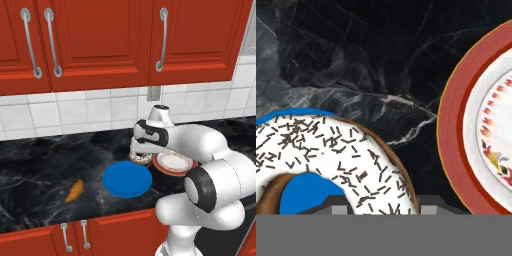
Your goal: Place the pastries on the plates.
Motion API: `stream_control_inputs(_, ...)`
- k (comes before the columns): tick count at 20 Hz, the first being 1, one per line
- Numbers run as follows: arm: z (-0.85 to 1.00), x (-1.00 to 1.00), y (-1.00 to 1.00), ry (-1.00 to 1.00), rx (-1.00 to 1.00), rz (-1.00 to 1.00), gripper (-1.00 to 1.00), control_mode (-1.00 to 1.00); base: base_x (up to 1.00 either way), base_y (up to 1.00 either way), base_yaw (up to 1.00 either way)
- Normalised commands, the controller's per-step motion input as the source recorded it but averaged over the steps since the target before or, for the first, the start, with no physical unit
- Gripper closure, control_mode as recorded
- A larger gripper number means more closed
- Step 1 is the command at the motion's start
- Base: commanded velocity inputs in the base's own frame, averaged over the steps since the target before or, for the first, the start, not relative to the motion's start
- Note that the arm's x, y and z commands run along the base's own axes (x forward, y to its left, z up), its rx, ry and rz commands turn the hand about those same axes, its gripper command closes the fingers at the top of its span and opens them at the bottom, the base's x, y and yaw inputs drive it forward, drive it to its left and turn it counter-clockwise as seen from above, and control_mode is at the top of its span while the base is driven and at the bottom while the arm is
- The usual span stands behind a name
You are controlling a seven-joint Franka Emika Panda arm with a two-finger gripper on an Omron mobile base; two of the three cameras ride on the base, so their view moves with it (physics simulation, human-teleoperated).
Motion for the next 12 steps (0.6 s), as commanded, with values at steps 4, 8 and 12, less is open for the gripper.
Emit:
stream_control_inputs(4,0.0,0.0,-0.68,0.1,0.0,-0.04,1.0,-1.0,0.0,0.0,0.0)
stream_control_inputs(8,0.0,0.0,-0.61,0.05,0.0,-0.02,1.0,-1.0,0.0,0.0,0.0)
stream_control_inputs(12,-0.01,0.03,-0.43,0.02,0.0,0.0,1.0,-1.0,0.0,0.0,0.0)
